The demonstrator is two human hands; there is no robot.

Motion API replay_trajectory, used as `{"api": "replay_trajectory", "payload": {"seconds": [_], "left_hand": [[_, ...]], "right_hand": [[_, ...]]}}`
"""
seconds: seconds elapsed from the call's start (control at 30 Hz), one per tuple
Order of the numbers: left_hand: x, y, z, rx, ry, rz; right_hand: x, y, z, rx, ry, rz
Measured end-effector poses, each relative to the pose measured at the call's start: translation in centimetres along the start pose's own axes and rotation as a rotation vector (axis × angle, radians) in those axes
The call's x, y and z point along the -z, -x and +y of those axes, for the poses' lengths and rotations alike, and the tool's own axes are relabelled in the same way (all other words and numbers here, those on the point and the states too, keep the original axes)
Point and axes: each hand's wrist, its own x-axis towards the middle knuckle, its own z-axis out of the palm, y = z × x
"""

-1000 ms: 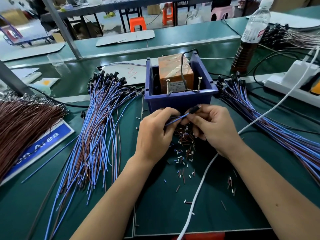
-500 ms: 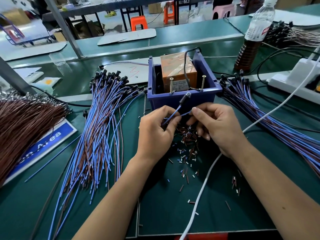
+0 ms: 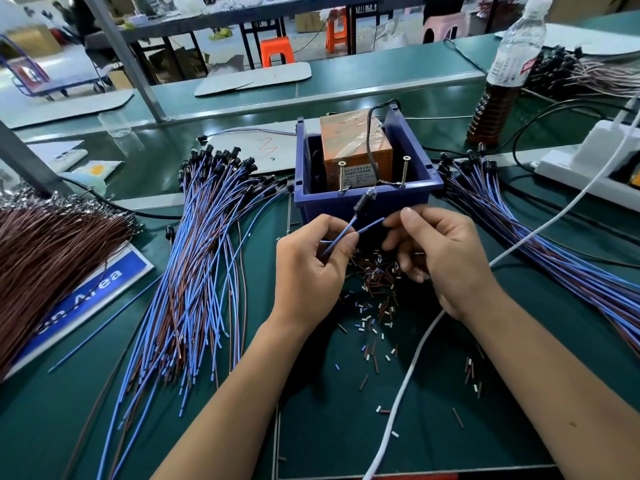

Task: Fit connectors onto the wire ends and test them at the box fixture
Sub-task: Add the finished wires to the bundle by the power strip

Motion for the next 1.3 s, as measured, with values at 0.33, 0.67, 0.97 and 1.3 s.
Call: {"api": "replay_trajectory", "payload": {"seconds": [0.33, 0.67, 0.97, 1.3], "left_hand": [[-0.2, 0.2, 0.7, -0.008, 0.039, -0.039], [-0.3, 0.3, 0.9, -0.017, 0.062, -0.056], [-0.2, 0.4, 1.2, -0.022, 0.115, -0.088], [-0.1, 0.5, 1.2, -0.061, 0.105, -0.084]], "right_hand": [[-1.4, 1.0, -0.1, 0.08, -0.033, -0.029], [-1.3, 1.3, -0.6, 0.116, -0.069, -0.034], [-1.3, 1.4, -0.7, 0.172, -0.048, -0.015], [-1.1, 1.4, -0.7, 0.147, -0.041, -0.035]]}}
